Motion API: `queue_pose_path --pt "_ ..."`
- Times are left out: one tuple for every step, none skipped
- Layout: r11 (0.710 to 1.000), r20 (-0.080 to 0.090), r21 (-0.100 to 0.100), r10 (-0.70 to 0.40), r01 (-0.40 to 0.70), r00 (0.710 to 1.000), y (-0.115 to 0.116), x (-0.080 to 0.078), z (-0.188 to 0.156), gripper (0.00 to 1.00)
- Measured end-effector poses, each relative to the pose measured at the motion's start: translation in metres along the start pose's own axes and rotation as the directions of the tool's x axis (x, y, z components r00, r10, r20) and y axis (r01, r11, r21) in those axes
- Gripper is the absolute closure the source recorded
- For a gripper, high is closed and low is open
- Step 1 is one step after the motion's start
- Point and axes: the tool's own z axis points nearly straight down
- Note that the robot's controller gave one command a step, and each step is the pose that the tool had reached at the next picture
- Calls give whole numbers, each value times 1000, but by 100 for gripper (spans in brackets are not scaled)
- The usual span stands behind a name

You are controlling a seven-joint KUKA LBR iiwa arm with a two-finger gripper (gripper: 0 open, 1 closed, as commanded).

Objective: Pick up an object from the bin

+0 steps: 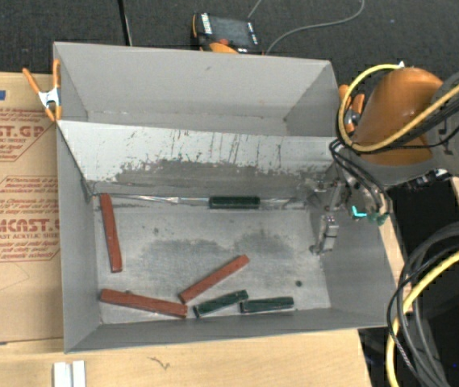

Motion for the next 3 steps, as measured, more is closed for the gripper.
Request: queue_pose_path --pt "999 0 -4 43 -43 999 64 44 23 0" --pt "995 0 -4 103 -103 995 137 46 82 0" --pt "998 7 1 60 -60 998 129 27 88 0"
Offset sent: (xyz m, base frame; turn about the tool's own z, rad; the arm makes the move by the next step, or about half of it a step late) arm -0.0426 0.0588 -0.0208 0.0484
